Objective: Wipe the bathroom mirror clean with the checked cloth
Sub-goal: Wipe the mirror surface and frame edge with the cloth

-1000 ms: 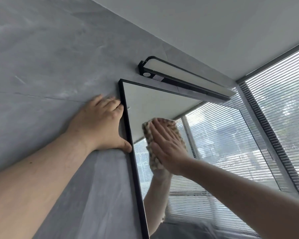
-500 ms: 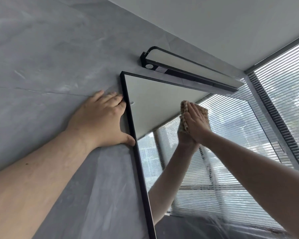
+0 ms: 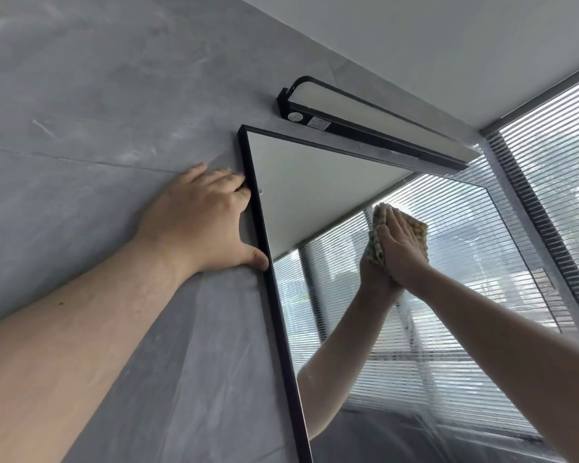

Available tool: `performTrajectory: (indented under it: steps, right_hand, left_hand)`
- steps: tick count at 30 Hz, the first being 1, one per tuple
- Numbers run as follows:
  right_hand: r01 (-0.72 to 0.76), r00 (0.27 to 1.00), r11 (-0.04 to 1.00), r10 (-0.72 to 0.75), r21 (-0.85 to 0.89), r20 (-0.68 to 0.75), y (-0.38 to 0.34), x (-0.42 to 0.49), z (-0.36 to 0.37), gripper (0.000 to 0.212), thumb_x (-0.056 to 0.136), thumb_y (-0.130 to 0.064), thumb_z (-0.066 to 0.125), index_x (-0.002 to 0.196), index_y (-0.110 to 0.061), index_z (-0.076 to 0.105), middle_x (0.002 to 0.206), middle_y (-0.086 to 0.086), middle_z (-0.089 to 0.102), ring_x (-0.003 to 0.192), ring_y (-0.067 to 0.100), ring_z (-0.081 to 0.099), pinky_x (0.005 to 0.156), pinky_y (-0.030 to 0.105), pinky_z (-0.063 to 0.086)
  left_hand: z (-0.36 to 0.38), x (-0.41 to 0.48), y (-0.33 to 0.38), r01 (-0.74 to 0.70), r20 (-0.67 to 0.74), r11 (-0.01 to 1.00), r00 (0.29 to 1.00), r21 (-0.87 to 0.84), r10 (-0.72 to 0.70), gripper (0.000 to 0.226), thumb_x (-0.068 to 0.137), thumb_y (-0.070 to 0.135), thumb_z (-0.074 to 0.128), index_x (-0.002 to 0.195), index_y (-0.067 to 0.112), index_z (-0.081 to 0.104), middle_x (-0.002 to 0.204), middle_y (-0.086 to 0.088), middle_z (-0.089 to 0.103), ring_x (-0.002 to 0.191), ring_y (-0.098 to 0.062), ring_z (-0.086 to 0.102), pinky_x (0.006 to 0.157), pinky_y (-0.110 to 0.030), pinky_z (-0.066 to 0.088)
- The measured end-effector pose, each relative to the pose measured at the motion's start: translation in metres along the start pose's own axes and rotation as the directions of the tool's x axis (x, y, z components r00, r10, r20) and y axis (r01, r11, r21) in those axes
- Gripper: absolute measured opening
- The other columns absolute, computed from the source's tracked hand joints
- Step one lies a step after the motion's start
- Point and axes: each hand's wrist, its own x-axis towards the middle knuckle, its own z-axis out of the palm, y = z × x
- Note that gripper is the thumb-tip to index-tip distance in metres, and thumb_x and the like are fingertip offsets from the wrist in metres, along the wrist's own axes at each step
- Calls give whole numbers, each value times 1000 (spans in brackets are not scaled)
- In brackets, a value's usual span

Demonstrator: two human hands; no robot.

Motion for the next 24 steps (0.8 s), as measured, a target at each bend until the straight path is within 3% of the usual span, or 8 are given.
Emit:
performTrajectory:
  steps: [5,9,18,24]
  right_hand:
    - [199,979,978,-196,-54,61,-44,-37,10,56,106,-42,24,158,-33,6,166,-13,-1,150,2,-7,122,29,-7]
    - [320,944,944,-311,-80,112,-79,-72,18,60,101,-49,17,157,-36,1,164,-15,-5,139,-8,-13,114,20,-14]
    - [391,910,917,-373,-73,181,-109,-110,22,65,94,-49,13,157,-36,0,165,-13,-6,149,2,-11,122,28,-8]
    - [438,879,896,-412,-66,238,-94,-140,22,55,107,-43,24,153,-44,-6,156,-25,-18,140,-8,-21,111,15,-18]
  left_hand:
    - [0,-4,2,-9,-12,1000,1000,-4,9,122,50,95,37,144,17,50,157,-2,41,148,-18,30,123,-37,12]
    - [0,-11,5,-17,-39,999,999,-41,15,108,60,88,53,140,16,56,154,-3,45,146,-19,33,123,-36,14]
    - [9,-27,15,-60,-89,986,995,-155,47,61,79,59,71,118,13,72,142,-8,58,138,-26,46,116,-38,25]
    - [14,-43,23,-107,-77,981,992,-160,96,52,78,51,78,105,7,75,132,-12,65,129,-30,55,115,-42,32]
